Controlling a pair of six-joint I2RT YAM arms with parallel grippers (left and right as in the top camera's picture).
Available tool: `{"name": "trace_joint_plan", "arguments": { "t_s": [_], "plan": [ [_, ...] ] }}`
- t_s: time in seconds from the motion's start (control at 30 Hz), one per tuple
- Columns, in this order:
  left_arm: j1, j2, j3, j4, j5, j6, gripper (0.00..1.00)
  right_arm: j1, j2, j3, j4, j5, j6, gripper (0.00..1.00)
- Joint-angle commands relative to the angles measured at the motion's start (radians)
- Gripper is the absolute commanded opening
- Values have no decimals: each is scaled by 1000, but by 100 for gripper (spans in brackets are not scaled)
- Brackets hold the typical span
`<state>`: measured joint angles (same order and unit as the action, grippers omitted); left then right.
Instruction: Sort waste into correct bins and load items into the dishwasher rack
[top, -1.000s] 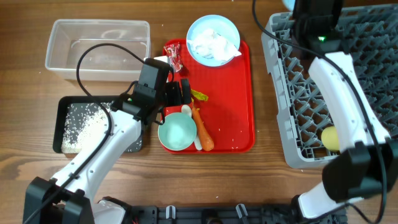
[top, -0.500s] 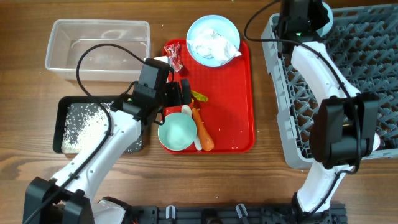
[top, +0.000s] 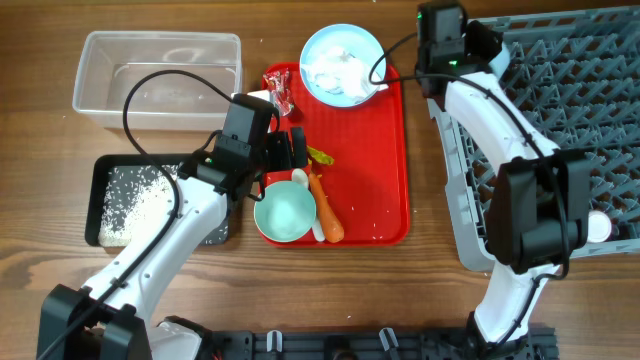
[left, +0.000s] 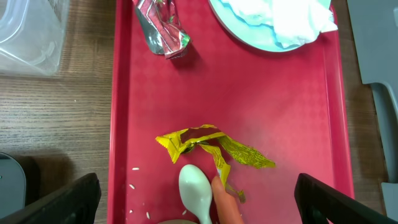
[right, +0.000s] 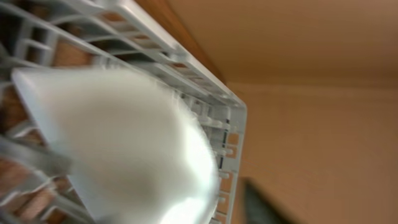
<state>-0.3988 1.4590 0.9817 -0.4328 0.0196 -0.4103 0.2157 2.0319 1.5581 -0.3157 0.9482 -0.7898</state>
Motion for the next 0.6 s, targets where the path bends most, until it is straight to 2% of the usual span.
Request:
{"name": "trace_joint_plan", "arguments": {
  "t_s": [0.0, 0.23, 0.37, 0.4, 0.43, 0.47, 0.57],
  "plan": [
    [5, -10, 10, 2, -14, -13, 100, 30, 8, -9, -21, -25, 8, 99],
    [5, -10, 10, 2, -14, -13, 100, 67, 3, -8, 28, -29, 42, 100],
    [5, -10, 10, 2, -14, -13, 100, 108, -18, -6, 143, -29, 69, 100],
    [5, -10, 10, 2, -14, -13, 100, 121, -29, -6, 160, -31, 116, 100],
    [5, -10, 11, 2, -14, -13, 100, 141, -61, -6, 121, -72, 264, 100],
    [5, -10, 10, 2, -14, -13, 100, 146, -81, -6, 71, -124, 342, 100],
    [5, -10, 10, 2, -14, -13, 100, 149, -162, -6, -143, -481, 615, 100]
  ]
}}
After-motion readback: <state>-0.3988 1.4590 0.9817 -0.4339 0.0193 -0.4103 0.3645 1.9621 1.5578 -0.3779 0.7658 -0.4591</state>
